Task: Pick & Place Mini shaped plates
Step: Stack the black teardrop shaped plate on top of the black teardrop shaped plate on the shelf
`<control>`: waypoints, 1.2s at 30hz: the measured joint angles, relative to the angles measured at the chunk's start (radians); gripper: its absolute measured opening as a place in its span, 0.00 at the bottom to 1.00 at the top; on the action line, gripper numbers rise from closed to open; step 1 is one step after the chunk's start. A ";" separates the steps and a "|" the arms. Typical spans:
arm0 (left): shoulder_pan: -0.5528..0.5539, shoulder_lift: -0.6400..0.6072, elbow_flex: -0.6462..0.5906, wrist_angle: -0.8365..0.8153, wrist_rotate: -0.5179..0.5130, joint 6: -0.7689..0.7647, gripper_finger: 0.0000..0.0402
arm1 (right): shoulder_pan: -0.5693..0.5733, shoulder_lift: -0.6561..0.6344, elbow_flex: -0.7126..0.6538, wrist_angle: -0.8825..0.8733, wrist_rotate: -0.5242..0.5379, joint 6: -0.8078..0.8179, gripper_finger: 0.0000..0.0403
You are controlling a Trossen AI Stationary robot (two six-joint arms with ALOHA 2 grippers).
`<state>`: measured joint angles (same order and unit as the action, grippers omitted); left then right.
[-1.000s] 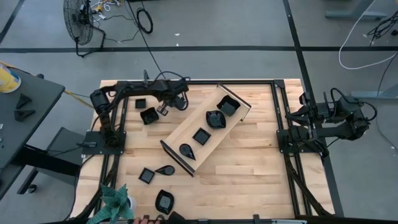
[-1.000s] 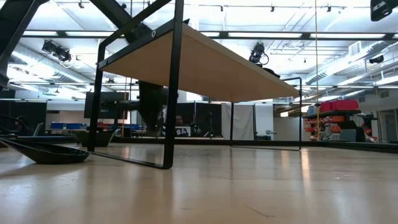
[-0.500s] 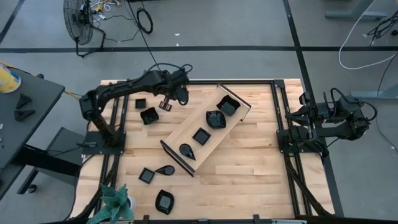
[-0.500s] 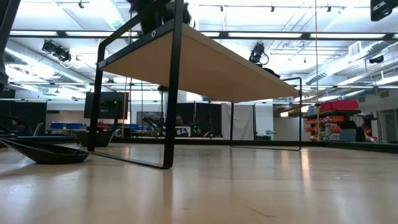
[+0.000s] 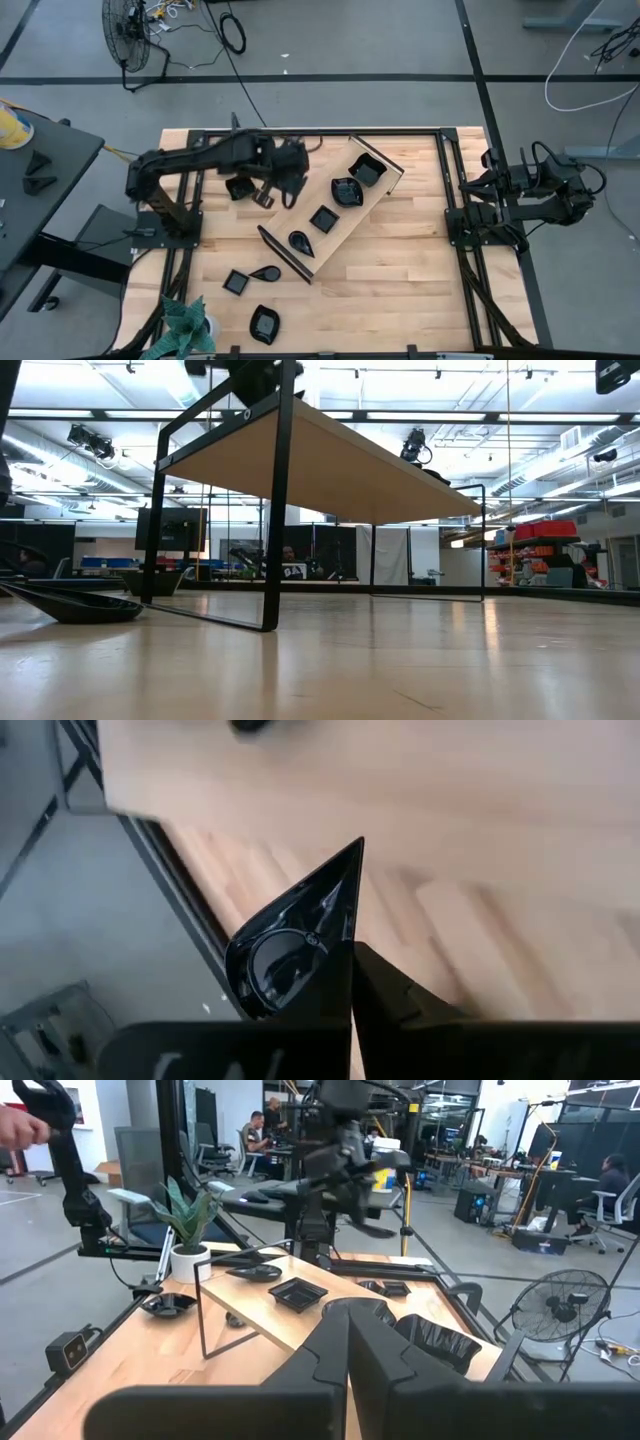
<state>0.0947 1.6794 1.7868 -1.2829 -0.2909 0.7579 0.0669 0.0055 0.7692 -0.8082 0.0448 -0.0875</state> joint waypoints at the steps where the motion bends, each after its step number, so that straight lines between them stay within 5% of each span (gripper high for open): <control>1: -0.020 0.000 0.009 -0.001 0.000 -0.024 0.00 | 0.000 0.000 0.000 0.000 0.000 0.000 0.03; 19: -0.335 0.002 0.041 -0.069 0.185 -0.569 0.00 | 0.000 0.000 0.000 0.000 0.000 0.000 0.03; 36: -0.369 0.030 0.042 0.041 0.206 -0.620 0.00 | 0.000 0.000 0.000 0.000 0.000 0.000 0.03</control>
<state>-0.2745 1.7095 1.8290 -1.2417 -0.0845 0.1376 0.0672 0.0055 0.7692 -0.8085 0.0448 -0.0875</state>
